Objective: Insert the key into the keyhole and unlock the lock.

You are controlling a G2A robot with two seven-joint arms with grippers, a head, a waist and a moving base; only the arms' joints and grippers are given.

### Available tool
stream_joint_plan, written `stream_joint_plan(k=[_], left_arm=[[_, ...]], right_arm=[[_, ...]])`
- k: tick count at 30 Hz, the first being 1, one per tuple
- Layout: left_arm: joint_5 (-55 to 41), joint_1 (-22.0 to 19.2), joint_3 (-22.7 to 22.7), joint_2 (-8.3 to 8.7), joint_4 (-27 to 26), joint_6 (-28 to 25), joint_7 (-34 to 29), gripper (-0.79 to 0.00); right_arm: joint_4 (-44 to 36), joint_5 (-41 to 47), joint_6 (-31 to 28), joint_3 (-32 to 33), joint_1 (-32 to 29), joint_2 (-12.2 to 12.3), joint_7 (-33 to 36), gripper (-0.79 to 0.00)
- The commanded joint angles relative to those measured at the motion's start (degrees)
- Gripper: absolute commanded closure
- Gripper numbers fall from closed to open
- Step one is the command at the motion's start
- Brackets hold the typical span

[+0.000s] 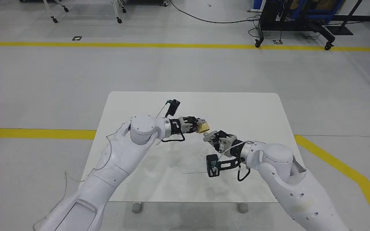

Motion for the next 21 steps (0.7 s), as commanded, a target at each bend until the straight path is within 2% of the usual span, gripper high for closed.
stream_joint_plan(k=[1, 2, 4, 6, 7, 8, 10, 12, 21], left_arm=[[-2.46, 0.63, -0.90, -0.12, -0.03, 0.22, 1.17, 0.000], [-4.12, 0.98, -1.36, -0.21, 0.03, 0.40, 1.44, 0.000], [-7.28, 1.43, -1.87, -0.43, 0.27, 1.09, 0.76, 0.000], [-11.06, 1.62, -2.31, -0.71, 1.04, 1.73, -1.18, 0.000], [-12.21, 1.51, -2.40, -0.83, 1.51, 1.95, -1.82, 0.000], [-13.17, 1.39, -2.42, -0.95, 1.96, 2.07, -2.41, 0.000], [-14.58, 1.13, -2.48, -1.17, 2.80, 2.07, -3.13, 0.000], [-14.91, 0.82, -2.38, -1.32, 3.41, 1.91, -3.49, 0.000], [-15.22, 0.43, -2.54, -1.61, 4.44, 1.04, -3.95, 0.000]], right_arm=[[-0.57, -0.46, 7.44, 2.12, -3.15, 0.25, -0.56, -0.637], [-0.77, 0.63, 9.92, 2.95, -4.68, 0.28, -1.11, -0.690], [-0.43, 3.43, 12.65, 4.58, -6.65, 0.31, -1.87, -0.699], [-0.06, 5.98, 13.40, 5.18, -7.56, 0.28, -2.93, -0.606], [0.23, 7.19, 13.47, 5.34, -7.66, 0.25, -3.73, -0.588], [0.50, 8.00, 13.55, 5.43, -7.65, 0.24, -4.58, -0.523], [1.25, 9.86, 13.70, 5.29, -7.67, 0.17, -6.05, -0.483], [2.10, 11.32, 13.66, 5.13, -7.46, 0.08, -6.78, -0.382], [4.60, 17.13, 12.45, 2.99, -5.15, -0.66, -5.03, -0.228]])
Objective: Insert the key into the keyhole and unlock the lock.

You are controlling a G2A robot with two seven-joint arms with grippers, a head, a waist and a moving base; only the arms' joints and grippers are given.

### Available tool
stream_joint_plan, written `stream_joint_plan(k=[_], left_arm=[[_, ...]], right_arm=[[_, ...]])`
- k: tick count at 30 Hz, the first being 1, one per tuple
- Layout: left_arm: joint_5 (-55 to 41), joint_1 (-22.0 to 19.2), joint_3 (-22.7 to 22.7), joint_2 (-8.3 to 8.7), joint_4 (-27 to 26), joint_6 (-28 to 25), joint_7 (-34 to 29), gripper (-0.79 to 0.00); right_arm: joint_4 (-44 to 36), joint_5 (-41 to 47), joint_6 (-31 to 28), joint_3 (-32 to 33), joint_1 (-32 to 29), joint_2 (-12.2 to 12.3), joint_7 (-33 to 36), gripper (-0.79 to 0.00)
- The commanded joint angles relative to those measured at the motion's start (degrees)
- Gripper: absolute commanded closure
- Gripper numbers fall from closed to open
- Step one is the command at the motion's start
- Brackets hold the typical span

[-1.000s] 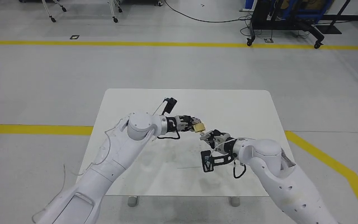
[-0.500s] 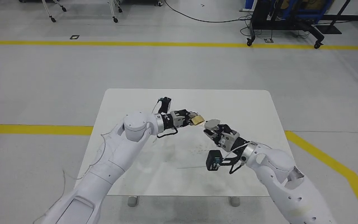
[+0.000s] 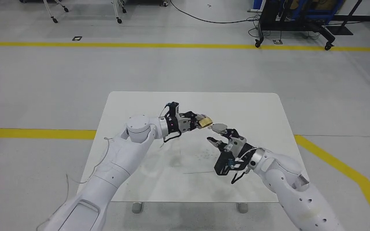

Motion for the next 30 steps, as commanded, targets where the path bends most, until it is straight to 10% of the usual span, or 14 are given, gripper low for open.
stream_joint_plan(k=[1, 17, 30], left_arm=[[0.10, 0.02, -0.06, -0.02, 0.05, -0.12, -0.07, 0.000], [1.64, 0.13, -0.34, -0.13, -0.13, -0.44, -0.17, 0.000], [8.04, 0.40, 0.02, 0.05, -2.00, -4.37, 2.38, 0.000]], right_arm=[[0.66, 0.43, -0.18, -0.53, 0.70, -0.15, 0.90, -0.212], [2.04, 1.73, 1.63, -2.08, 3.15, -0.96, 5.65, 0.000], [4.47, 12.67, -2.21, -2.56, 4.45, -1.92, 11.78, 0.000]])
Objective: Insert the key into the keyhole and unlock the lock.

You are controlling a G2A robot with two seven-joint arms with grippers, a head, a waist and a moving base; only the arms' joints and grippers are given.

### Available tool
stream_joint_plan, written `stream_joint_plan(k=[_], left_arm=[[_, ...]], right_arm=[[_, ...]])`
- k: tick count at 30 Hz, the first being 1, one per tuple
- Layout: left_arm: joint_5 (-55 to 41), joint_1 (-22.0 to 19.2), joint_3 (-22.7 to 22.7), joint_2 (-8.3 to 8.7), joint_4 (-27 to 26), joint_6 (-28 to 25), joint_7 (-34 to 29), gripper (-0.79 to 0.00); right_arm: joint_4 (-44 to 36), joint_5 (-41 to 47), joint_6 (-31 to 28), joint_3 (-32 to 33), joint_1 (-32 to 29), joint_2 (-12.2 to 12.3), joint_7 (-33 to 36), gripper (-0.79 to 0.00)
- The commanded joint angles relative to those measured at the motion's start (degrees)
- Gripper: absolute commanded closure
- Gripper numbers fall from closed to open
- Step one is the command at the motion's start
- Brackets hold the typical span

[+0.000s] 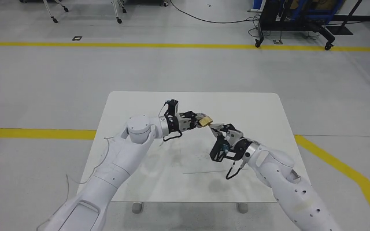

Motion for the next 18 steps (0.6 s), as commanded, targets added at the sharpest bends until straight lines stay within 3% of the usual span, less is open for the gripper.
stream_joint_plan(k=[1, 4, 11, 18], left_arm=[[3.14, 0.11, 0.21, 0.14, -0.91, -1.57, 1.62, 0.000], [7.00, 0.82, -0.02, 0.48, -3.08, -4.06, 3.84, 0.000], [15.83, 2.77, -0.57, 1.40, -7.29, -7.48, 6.63, 0.000], [20.11, 4.66, -1.56, 1.96, -10.41, -9.58, 8.67, 0.000]], right_arm=[[1.08, 5.63, -1.13, 0.48, 0.42, -0.25, 1.05, 0.000], [2.29, 11.95, -2.48, 1.22, 0.46, -0.48, 0.16, 0.000], [6.64, 25.13, -14.73, 2.54, 2.00, -0.41, -1.85, 0.000], [13.37, 36.06, -22.79, 2.50, 5.33, -0.63, -0.34, 0.000]])
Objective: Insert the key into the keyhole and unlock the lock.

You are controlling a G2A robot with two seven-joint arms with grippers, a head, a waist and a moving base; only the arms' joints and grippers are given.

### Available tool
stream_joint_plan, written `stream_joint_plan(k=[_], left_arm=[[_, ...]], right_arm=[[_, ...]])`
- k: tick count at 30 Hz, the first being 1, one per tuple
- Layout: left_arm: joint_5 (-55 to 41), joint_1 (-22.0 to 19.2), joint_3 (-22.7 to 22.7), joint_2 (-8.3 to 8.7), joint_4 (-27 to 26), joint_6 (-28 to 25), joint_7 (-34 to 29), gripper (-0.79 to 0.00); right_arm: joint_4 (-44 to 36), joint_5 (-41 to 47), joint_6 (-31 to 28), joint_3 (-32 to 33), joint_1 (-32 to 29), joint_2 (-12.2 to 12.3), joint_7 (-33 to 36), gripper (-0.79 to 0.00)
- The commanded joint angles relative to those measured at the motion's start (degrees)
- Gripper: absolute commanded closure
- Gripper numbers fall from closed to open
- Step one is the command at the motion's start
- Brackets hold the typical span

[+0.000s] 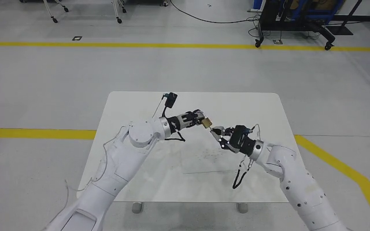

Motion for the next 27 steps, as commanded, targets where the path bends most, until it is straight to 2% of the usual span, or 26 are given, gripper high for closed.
stream_joint_plan(k=[1, 4, 5, 7, 9, 10, 11, 15, 19, 24, 27], left_arm=[[-0.01, 0.37, -0.47, 0.11, -0.56, 0.07, 0.00, 0.000], [-1.01, 0.85, -1.22, 0.19, -0.92, 0.34, -0.18, 0.000], [-1.95, 0.96, -1.46, 0.17, -0.87, 0.60, -0.48, 0.000], [-4.19, 0.97, -1.76, 0.08, -0.45, 1.74, -1.63, 0.000], [-8.10, 0.91, -2.23, -0.13, 0.33, 2.72, -3.06, 0.000], [-9.60, 0.72, -2.46, -0.21, 0.81, 3.14, -3.55, 0.000], [-10.89, 0.53, -2.69, -0.29, 1.30, 3.45, -3.87, 0.000], [-13.10, -0.40, -2.90, -0.49, 3.02, 5.72, -4.98, 0.000], [-10.85, -1.72, -1.15, -0.61, 4.07, 8.86, -7.48, 0.000], [-2.73, -4.32, 4.68, -1.00, 5.72, 13.67, -13.55, 0.000], [2.80, -6.01, 8.68, -1.48, 7.08, 16.26, -15.69, 0.000]], right_arm=[[0.59, 0.34, -0.17, -0.09, 0.71, -0.02, 0.65, 0.000], [0.48, -0.67, -0.06, -0.26, 1.01, 0.01, 1.14, 0.000], [0.05, -1.57, 0.12, -0.20, 1.04, 0.06, 1.02, -0.099], [-1.51, -4.83, 0.91, 0.19, 0.82, 0.27, 0.28, -0.354], [-4.00, -10.36, 3.49, 1.15, -0.14, 0.62, -1.27, -0.659], [-5.38, -13.15, 5.12, 1.71, -1.11, 0.82, -2.26, -0.748], [-6.82, -15.94, 6.59, 2.31, -2.14, 1.04, -3.23, -0.785], [-11.19, -24.99, 12.14, 5.61, -6.29, 1.91, -5.86, -0.785], [-14.03, -30.12, 17.91, 11.10, -9.36, 2.62, -4.88, -0.785], [-16.03, -32.02, 21.76, 20.38, -12.60, 3.43, -4.82, -0.785], [-15.98, -32.14, 21.91, 21.02, -12.84, 3.48, -4.53, -0.785]])
